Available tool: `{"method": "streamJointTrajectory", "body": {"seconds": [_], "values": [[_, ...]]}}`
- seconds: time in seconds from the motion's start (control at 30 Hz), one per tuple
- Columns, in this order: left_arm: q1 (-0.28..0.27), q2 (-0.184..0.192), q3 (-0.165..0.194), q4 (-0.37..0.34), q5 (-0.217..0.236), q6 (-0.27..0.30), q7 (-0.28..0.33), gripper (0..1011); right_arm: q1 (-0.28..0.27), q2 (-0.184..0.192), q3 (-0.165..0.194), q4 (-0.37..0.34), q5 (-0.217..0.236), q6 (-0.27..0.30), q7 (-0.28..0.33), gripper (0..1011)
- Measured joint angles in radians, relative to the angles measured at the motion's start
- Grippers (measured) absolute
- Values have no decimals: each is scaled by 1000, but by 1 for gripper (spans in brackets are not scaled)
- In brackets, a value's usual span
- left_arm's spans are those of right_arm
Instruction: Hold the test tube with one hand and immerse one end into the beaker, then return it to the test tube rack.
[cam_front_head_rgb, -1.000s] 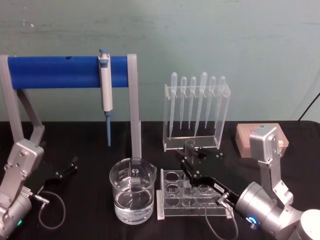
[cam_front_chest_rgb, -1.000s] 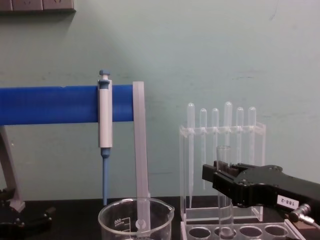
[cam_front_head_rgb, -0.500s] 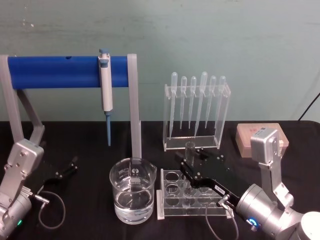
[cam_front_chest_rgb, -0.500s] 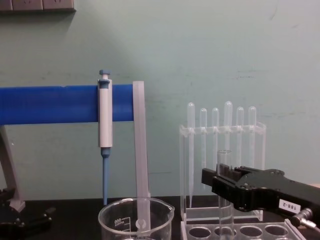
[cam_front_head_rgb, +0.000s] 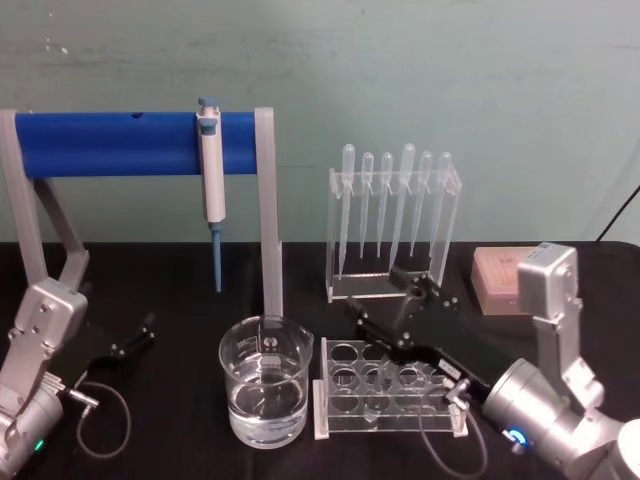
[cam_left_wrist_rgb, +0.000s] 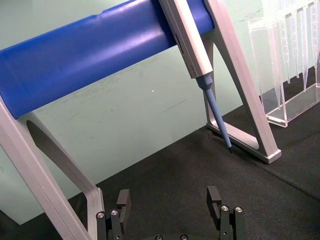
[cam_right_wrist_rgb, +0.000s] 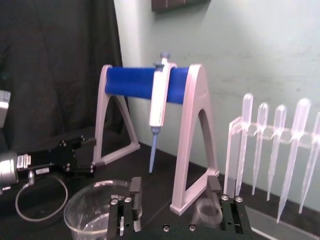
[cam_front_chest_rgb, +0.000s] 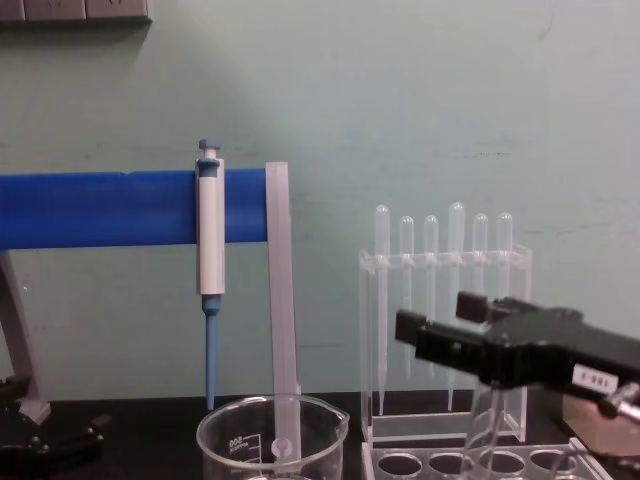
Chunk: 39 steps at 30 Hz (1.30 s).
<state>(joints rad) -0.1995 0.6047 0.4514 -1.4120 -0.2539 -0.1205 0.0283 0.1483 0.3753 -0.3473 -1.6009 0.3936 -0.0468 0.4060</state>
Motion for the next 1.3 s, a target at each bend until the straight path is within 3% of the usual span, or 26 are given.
{"method": "streamJointTrajectory", "body": {"seconds": [0.27, 0.53, 0.77, 0.9, 1.03, 1.3], "values": [[0, 0, 0, 0, 0, 0, 0, 1000, -41, 28, 41, -100, -9, 0, -34, 1002], [0, 0, 0, 0, 0, 0, 0, 1000, -91, 45, 94, -165, -34, -11, -77, 1002], [0, 0, 0, 0, 0, 0, 0, 1000, -172, 39, 182, -212, -53, -52, -144, 1002], [0, 0, 0, 0, 0, 0, 0, 1000, -235, 25, 247, -238, -88, -68, -218, 1002], [0, 0, 0, 0, 0, 0, 0, 1000, -272, 12, 283, -243, -123, -58, -274, 1002], [0, 0, 0, 0, 0, 0, 0, 1000, -283, -8, 301, -183, -177, 10, -326, 1002]]}}
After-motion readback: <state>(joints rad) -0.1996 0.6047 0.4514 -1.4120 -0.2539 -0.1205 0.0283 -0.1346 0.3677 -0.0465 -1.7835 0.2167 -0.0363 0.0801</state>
